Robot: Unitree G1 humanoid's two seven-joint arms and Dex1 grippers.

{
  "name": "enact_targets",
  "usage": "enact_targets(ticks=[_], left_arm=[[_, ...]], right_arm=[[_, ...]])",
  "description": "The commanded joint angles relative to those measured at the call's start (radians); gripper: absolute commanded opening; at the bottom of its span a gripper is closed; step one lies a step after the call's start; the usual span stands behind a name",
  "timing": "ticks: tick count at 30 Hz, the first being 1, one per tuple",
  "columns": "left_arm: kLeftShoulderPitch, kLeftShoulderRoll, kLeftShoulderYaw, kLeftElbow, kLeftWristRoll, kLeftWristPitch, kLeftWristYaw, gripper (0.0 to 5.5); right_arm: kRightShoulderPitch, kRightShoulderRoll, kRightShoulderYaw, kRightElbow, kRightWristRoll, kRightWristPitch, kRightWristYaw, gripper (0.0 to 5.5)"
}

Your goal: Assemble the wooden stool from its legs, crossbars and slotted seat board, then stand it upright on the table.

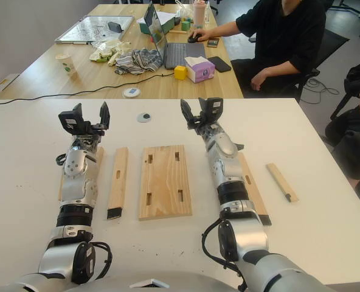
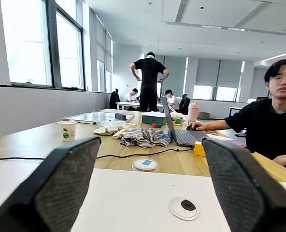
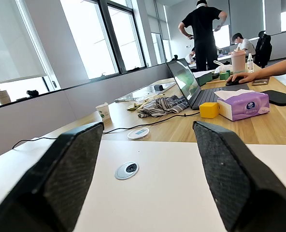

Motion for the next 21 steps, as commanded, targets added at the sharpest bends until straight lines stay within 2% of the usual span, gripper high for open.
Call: enact_targets(ticks=[1,21], left_arm=[[-0.025,-0.002,-0.003,0.008,-0.003,-0.003,-0.003,3.85],[-0.063,0.024,-0.006,0.039,-0.002,0.015,-0.045,3.85]], right_arm=[[-0.024,-0.012,-0.001,0.017,-0.005,0.001,0.0,3.42],[-0.009,0.006,-0.002,0.032,-0.012,-0.037,-0.067,3.42]])
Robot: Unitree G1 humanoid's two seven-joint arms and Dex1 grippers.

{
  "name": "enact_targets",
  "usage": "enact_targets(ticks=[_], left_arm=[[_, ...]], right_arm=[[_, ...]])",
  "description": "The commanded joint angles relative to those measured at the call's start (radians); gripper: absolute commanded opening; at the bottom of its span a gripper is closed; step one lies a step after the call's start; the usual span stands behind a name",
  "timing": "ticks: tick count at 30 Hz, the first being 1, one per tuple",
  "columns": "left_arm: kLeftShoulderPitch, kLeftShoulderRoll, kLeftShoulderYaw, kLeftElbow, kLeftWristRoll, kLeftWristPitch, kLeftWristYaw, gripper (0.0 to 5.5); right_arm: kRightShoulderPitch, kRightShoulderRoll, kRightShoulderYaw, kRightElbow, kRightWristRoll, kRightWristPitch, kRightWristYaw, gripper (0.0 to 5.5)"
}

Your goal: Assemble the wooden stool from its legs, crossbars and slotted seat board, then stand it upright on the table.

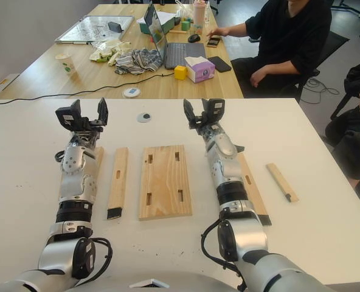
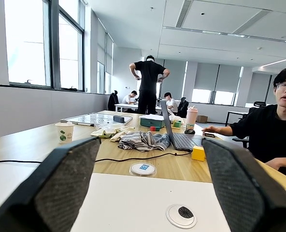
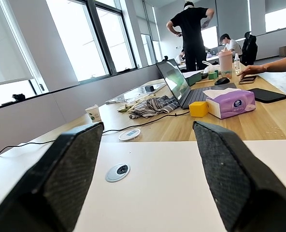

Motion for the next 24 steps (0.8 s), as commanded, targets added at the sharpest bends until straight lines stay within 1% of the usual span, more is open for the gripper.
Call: enact_targets(ticks=[1,9,17,20,23,24], left_arm=[[-0.019,0.014,-0.003,0.006,0.002,0.012,-0.005,3.85],[0.001,0.001,-0.002,-0.008,0.002,0.012,0.005,3.85],[0.063,-0.027,-0.003,-0.061,-0.014,0.042,0.013,3.85],[0.082,-0.026,0.0,-0.078,-0.009,0.068,0.031,3.85],[0.108,-0.02,0.001,-0.086,-0.006,0.088,0.039,3.85],[0.118,-0.016,-0.005,-0.091,0.002,0.094,0.039,3.85]], right_arm=[[-0.009,-0.003,-0.003,0.01,-0.008,-0.008,-0.009,3.42],[-0.002,-0.008,0.004,0.008,-0.009,0.001,-0.002,3.42],[0.033,-0.026,0.029,-0.032,-0.02,0.068,0.026,3.42],[0.046,-0.066,0.028,-0.062,-0.023,0.098,0.046,3.42],[0.056,-0.138,0.031,-0.085,-0.058,0.104,0.067,3.42],[0.067,-0.186,0.021,-0.119,-0.045,0.143,0.103,3.42]])
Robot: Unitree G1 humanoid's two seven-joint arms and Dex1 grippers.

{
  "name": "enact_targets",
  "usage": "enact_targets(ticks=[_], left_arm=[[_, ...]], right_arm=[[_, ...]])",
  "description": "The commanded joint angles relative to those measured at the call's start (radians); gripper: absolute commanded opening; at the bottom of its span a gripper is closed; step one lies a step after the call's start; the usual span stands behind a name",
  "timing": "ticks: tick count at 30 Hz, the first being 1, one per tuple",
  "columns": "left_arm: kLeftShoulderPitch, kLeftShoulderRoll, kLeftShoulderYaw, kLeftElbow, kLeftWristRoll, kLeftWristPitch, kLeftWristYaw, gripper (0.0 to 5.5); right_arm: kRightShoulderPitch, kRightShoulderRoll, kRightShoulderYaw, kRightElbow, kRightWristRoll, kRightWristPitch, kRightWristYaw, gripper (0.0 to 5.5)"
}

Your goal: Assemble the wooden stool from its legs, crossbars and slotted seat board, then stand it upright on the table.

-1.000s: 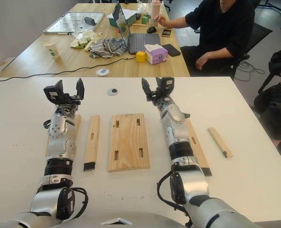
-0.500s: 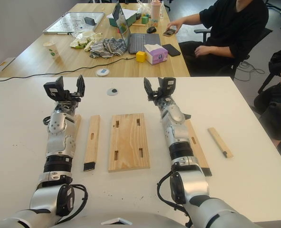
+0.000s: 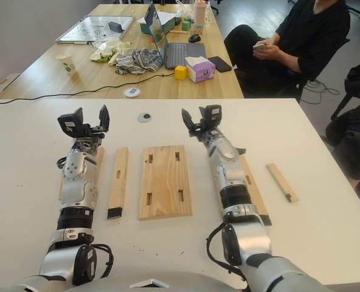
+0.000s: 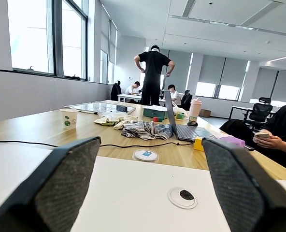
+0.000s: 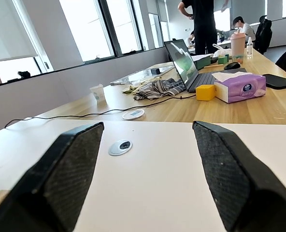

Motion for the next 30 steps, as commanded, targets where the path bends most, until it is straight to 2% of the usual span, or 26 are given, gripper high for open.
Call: enact_targets(ticks=[1,4,6,8,10,21,30], left_arm=[[0.047,0.012,-0.009,-0.03,0.022,0.035,0.009,3.85],[0.096,0.016,-0.003,-0.059,0.036,0.038,0.021,3.85],[0.128,0.013,0.007,-0.09,0.036,0.042,0.036,3.85],[0.154,0.009,0.01,-0.112,0.036,0.041,0.048,3.85],[0.196,-0.001,0.009,-0.156,0.034,0.046,0.061,3.85],[0.202,-0.012,0.053,-0.132,-0.015,0.06,0.088,3.85],[0.273,-0.026,0.055,-0.205,-0.002,0.075,0.102,3.85]], right_arm=[[0.039,-0.174,-0.028,-0.101,0.014,0.097,0.116,3.42],[0.101,-0.408,-0.054,-0.163,0.044,0.201,0.337,3.42],[0.12,-0.541,-0.081,-0.125,0.037,0.235,0.418,3.42],[0.134,-0.633,-0.11,-0.088,0.028,0.268,0.45,3.42],[0.146,-0.702,-0.091,-0.071,0.017,0.353,0.494,3.42],[0.235,-0.735,-0.031,-0.083,-0.032,0.615,0.451,3.42],[0.338,-0.831,0.009,-0.187,-0.043,0.712,0.549,3.42]])
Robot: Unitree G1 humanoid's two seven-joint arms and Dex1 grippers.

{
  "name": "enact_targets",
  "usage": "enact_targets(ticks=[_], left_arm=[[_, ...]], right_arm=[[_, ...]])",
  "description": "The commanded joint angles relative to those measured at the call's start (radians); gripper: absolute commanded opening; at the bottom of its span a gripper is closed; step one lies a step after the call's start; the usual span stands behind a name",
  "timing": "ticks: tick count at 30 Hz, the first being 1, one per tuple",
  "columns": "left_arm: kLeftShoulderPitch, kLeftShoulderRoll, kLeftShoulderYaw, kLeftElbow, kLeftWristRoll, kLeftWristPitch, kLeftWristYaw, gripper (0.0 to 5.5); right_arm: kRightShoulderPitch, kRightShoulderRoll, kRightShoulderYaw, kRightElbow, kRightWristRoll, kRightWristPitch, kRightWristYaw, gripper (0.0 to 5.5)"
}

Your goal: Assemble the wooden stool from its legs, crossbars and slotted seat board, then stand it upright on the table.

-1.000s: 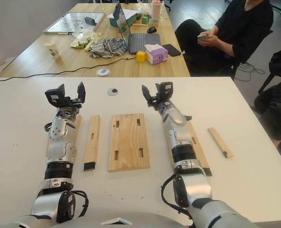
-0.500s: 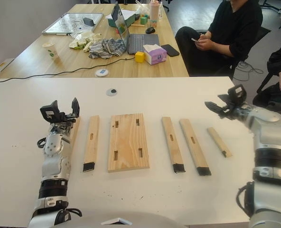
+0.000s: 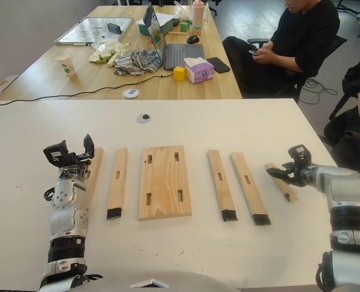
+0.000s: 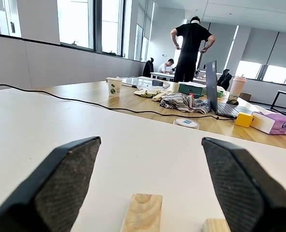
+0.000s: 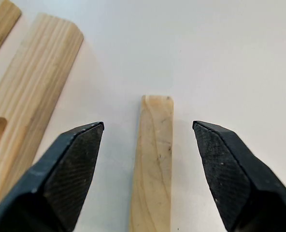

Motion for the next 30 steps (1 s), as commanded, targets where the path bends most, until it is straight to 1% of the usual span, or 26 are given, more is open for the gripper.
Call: enact_targets(ticks=[1,5,9,18,23,24,29,30], left_arm=[[0.028,-0.012,0.006,-0.041,-0.009,0.026,0.017,3.85],[0.055,-0.024,0.024,-0.075,-0.03,0.043,0.032,3.85],[0.073,-0.022,0.024,-0.109,-0.021,0.061,0.043,3.85],[0.139,-0.055,0.019,-0.176,-0.014,0.07,0.076,3.85],[0.129,-0.044,0.019,-0.177,-0.016,0.082,0.073,3.85],[0.124,-0.041,0.019,-0.173,-0.016,0.083,0.071,3.85],[0.098,-0.023,0.031,-0.169,-0.023,0.096,0.068,3.85],[0.095,-0.02,0.034,-0.167,-0.023,0.095,0.069,3.85]], right_arm=[[0.032,-0.058,0.02,-0.057,-0.009,0.035,0.038,3.42],[0.035,-0.075,0.04,-0.046,-0.018,0.039,0.053,3.42],[0.119,-0.134,0.056,-0.098,-0.009,0.101,0.121,3.42],[0.072,-0.154,0.1,-0.04,-0.046,0.109,0.143,3.42],[0.097,-0.143,0.096,-0.055,-0.038,0.13,0.142,2.59],[0.099,-0.14,0.095,-0.047,-0.039,0.126,0.14,2.52],[0.105,-0.137,0.093,-0.055,-0.031,0.134,0.131,1.59],[0.102,-0.134,0.094,-0.047,-0.032,0.129,0.129,1.34]])
